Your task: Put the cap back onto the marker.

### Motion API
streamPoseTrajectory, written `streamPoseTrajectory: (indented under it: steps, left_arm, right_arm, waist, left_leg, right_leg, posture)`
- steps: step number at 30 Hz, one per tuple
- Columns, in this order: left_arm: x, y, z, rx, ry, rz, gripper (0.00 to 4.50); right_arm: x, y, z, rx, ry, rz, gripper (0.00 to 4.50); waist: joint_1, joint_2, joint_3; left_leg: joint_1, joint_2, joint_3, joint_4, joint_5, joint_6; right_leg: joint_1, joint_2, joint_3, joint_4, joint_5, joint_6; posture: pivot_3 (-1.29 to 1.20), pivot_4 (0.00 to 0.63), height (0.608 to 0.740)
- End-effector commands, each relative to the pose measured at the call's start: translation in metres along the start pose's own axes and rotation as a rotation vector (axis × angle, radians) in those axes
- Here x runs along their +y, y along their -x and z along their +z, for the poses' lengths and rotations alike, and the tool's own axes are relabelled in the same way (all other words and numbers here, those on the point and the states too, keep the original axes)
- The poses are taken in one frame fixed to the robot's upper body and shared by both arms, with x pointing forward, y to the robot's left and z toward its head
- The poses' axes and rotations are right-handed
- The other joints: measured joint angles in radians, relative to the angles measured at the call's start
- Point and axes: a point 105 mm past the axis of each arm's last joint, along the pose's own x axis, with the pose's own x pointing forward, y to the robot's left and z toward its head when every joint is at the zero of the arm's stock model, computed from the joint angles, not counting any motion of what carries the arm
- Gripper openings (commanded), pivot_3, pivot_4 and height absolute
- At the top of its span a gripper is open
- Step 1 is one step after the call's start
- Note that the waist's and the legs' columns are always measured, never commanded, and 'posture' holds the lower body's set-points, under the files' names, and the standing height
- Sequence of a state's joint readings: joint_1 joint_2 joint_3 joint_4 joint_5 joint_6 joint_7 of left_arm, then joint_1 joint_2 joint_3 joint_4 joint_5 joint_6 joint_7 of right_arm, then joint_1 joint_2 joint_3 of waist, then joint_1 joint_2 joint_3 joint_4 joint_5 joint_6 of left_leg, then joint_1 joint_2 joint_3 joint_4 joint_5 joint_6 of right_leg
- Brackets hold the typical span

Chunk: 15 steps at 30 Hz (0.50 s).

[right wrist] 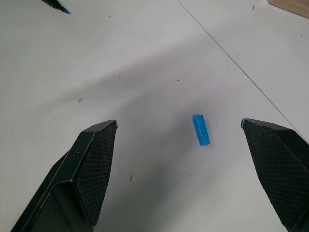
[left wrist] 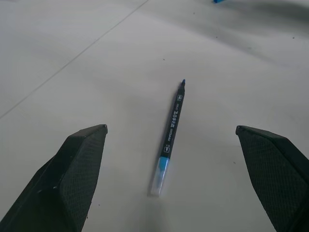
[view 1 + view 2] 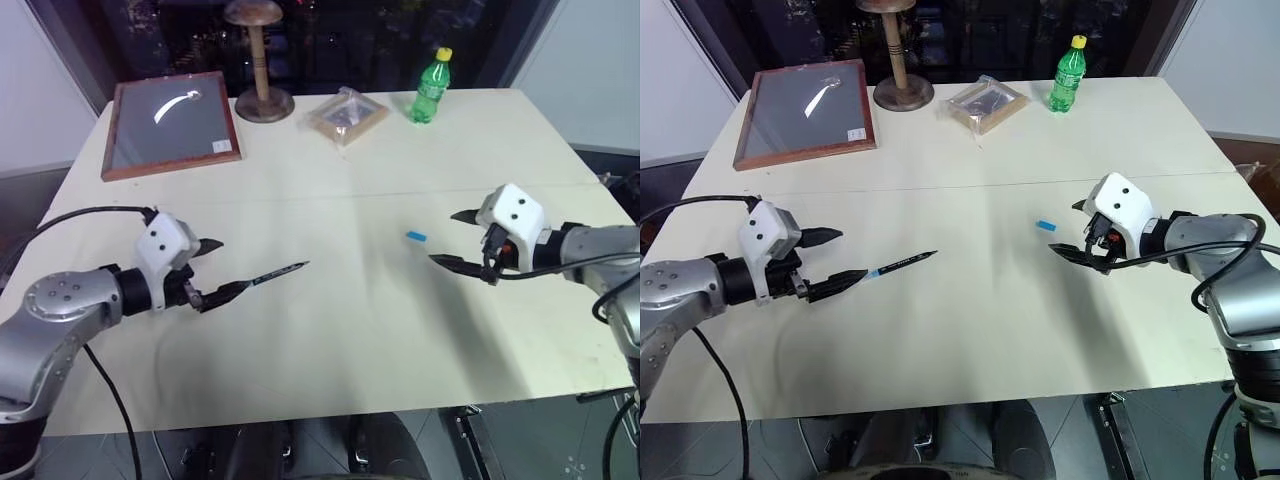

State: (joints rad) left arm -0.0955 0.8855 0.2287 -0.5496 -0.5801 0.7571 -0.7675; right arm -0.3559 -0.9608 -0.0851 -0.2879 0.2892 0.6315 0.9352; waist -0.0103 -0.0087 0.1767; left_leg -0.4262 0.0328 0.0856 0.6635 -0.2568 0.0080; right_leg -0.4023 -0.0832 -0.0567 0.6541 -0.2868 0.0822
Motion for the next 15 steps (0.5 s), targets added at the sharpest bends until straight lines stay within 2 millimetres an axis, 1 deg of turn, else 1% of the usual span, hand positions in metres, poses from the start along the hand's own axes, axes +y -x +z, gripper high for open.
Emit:
streamPoseTrajectory:
  steps: [1,7,11,15]
  left_arm:
    - [0.0011,0.0063,0.0118,-0.034,-0.049,0.008,4.5]
    - [-0.0001,0.0061,0.0118,-0.042,-0.038,0.001,4.5]
    - [0.0021,0.0071,0.0163,-0.041,-0.045,0.004,4.5]
    - [0.0039,0.0058,0.0165,-0.045,-0.04,0.003,4.5]
  right_arm:
    - [-0.0059,0.0044,0.0119,-0.038,0.036,-0.028,4.26]
    - [-0.005,0.0017,0.0126,-0.042,0.038,-0.023,4.26]
    - [-0.0046,0.0012,0.0125,-0.042,0.039,-0.02,4.26]
    - [-0.0031,0.0,0.0121,-0.041,0.039,-0.018,4.26]
  waist:
    - [0.0,0.0,0.0]
    - [0.0,0.0,0.0]
    - [0.0,0.0,0.0]
    - [0.0,0.0,0.0]
  left_leg:
    - [0.0,0.0,0.0,0.0,0.0,0.0]
    - [0.0,0.0,0.0,0.0,0.0,0.0]
    - [0.0,0.0,0.0,0.0,0.0,0.0]
    - [0.0,0.0,0.0,0.0,0.0,0.0]
  right_leg:
    - [0.0,0.0,0.0,0.0,0.0,0.0]
    - [0.0,0.0,0.0,0.0,0.0,0.0]
    - [0.0,0.0,0.0,0.0,0.0,0.0]
    - [0.0,0.0,0.0,0.0,0.0,0.0]
  posture:
    - [0.0,0.15,0.74]
    - [0.0,0.15,0.74]
    - [0.0,0.15,0.74]
    - [0.0,0.15,0.74]
